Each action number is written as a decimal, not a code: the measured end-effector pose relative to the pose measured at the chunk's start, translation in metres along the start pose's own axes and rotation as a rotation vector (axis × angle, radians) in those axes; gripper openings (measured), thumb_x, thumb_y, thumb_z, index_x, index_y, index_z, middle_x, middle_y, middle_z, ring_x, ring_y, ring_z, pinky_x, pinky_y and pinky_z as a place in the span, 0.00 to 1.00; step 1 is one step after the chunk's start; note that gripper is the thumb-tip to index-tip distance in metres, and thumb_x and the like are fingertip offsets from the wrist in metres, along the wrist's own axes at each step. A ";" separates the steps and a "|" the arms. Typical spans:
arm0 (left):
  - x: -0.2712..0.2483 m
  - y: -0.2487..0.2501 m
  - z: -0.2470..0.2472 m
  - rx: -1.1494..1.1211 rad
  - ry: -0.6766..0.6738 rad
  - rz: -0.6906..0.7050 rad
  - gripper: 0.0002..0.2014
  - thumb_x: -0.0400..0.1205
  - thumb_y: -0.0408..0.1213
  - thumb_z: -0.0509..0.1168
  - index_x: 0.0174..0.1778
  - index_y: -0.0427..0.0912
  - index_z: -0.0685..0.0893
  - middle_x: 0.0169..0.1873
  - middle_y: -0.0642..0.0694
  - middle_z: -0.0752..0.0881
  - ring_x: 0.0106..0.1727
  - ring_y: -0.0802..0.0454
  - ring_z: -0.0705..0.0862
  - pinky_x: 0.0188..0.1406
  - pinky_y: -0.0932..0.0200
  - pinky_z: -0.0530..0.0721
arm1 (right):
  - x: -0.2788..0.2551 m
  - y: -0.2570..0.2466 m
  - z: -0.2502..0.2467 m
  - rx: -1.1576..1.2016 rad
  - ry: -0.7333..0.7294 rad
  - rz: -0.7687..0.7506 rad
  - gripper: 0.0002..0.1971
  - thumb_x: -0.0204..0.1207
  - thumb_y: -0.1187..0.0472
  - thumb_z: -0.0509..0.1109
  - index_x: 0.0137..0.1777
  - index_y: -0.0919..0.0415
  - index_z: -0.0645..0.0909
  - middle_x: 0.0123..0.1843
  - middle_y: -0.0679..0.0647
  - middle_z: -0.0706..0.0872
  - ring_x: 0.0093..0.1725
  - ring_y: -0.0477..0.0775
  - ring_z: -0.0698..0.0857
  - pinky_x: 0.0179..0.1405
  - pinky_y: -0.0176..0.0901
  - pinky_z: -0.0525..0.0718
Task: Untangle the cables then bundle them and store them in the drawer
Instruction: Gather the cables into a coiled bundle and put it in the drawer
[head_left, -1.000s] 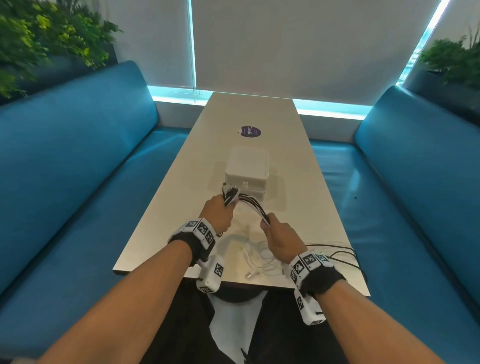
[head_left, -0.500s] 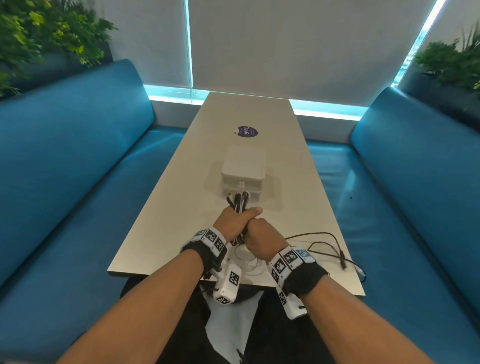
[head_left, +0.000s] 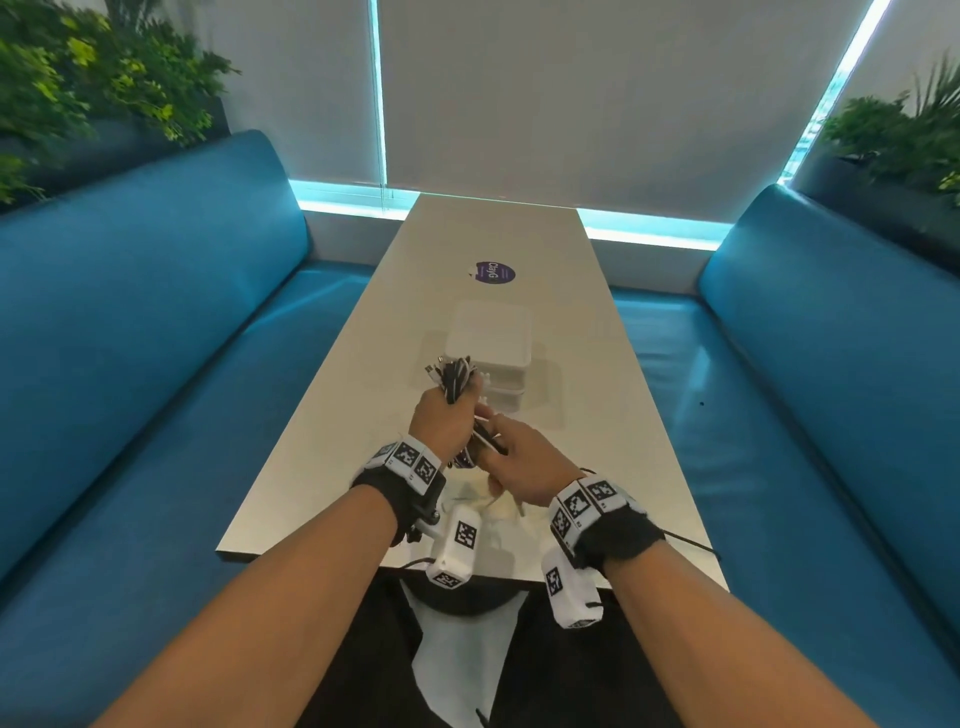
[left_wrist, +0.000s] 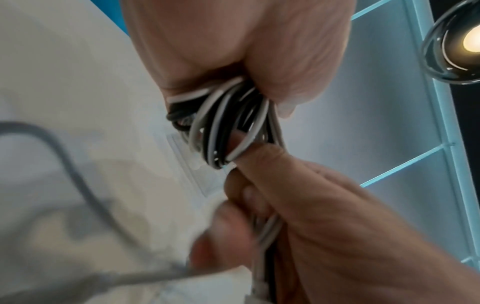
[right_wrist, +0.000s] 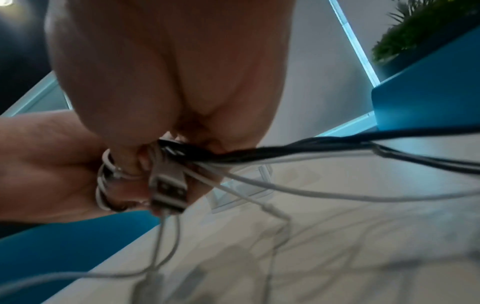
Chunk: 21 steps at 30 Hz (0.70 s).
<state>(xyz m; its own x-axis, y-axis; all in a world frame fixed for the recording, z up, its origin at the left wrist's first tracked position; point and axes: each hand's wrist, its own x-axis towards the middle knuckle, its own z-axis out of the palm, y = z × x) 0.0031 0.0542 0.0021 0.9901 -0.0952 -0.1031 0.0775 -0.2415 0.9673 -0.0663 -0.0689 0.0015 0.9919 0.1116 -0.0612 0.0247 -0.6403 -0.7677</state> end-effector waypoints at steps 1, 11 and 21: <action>0.001 0.002 0.000 -0.014 -0.016 -0.007 0.23 0.86 0.58 0.63 0.34 0.45 0.89 0.32 0.47 0.92 0.35 0.46 0.90 0.43 0.53 0.88 | 0.000 0.001 -0.002 -0.026 0.003 0.023 0.08 0.83 0.46 0.65 0.58 0.44 0.74 0.42 0.43 0.88 0.32 0.49 0.88 0.30 0.44 0.86; 0.001 0.007 -0.002 -0.144 -0.055 -0.018 0.22 0.87 0.55 0.63 0.43 0.40 0.88 0.36 0.40 0.93 0.41 0.39 0.93 0.48 0.36 0.91 | 0.001 0.015 0.004 0.005 -0.091 0.079 0.18 0.86 0.41 0.55 0.46 0.54 0.76 0.34 0.49 0.82 0.30 0.45 0.83 0.44 0.50 0.85; 0.001 0.014 -0.018 -0.245 0.019 -0.050 0.23 0.87 0.55 0.63 0.36 0.40 0.87 0.35 0.39 0.93 0.45 0.34 0.92 0.51 0.37 0.90 | -0.004 0.029 0.009 -0.239 -0.055 0.068 0.19 0.86 0.40 0.55 0.54 0.56 0.76 0.42 0.54 0.86 0.42 0.55 0.85 0.46 0.51 0.81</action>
<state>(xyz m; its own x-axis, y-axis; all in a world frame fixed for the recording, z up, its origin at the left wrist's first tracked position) 0.0076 0.0682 0.0199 0.9861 -0.0700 -0.1505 0.1506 -0.0042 0.9886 -0.0710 -0.0808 -0.0263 0.9841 0.0991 -0.1474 -0.0067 -0.8085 -0.5884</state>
